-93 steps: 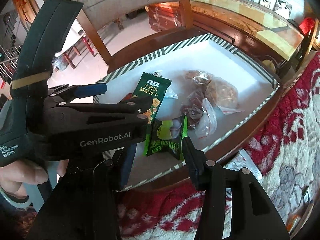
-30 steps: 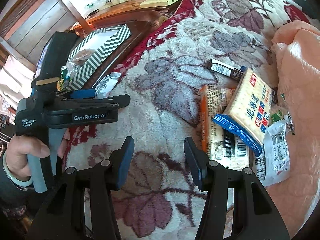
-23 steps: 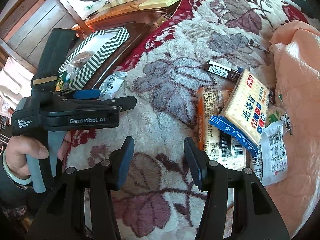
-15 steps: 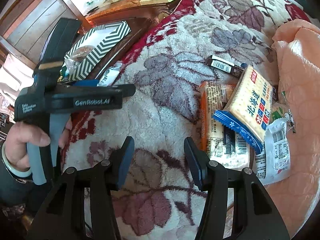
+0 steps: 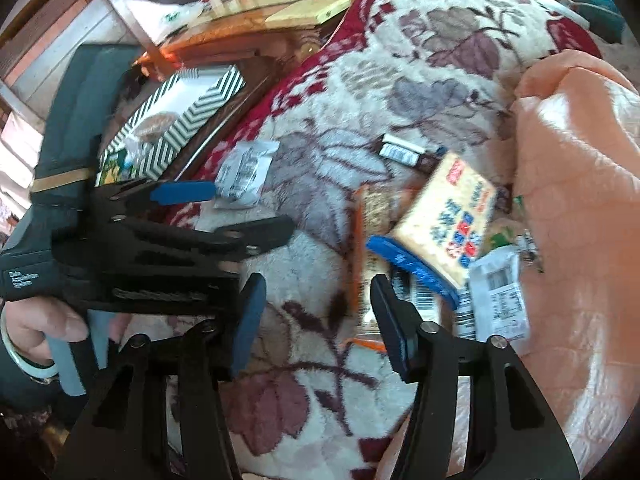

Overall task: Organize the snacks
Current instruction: 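Grasp the white strawberry snack pack with left gripper while right grasps the yellow Beihaidao cracker pack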

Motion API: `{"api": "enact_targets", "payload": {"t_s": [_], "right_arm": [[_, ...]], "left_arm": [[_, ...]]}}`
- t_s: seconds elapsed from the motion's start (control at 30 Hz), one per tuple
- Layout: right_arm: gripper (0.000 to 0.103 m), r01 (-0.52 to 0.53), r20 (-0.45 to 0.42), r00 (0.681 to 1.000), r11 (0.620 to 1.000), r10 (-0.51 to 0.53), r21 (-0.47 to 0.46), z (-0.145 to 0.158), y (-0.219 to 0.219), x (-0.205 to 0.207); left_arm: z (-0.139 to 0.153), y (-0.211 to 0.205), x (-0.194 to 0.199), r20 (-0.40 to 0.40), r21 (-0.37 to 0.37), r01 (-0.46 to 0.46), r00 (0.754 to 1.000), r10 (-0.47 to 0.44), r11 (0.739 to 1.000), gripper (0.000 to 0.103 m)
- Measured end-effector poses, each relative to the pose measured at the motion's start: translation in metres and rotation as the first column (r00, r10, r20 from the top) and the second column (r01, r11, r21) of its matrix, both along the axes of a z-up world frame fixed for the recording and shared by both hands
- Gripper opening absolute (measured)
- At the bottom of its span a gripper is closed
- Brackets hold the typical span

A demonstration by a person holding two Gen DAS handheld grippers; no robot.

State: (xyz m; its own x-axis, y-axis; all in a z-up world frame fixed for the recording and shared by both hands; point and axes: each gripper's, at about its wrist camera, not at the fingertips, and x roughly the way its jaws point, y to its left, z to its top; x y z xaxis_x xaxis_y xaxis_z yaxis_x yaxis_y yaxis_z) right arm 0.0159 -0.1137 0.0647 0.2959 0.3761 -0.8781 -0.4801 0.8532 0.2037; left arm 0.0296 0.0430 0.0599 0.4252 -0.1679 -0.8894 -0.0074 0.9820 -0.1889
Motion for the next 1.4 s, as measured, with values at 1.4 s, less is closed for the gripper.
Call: {"api": "enact_targets", "payload": {"t_s": [1.4], "right_arm": [[0.063,0.105,-0.011,0.994,0.993,-0.104,0.047,-0.013,-0.020,0.062]], "left_arm": [[-0.042,0.040,0.034,-0.164,-0.046,-0.159,0.975,0.149,0.986,0.099]]}}
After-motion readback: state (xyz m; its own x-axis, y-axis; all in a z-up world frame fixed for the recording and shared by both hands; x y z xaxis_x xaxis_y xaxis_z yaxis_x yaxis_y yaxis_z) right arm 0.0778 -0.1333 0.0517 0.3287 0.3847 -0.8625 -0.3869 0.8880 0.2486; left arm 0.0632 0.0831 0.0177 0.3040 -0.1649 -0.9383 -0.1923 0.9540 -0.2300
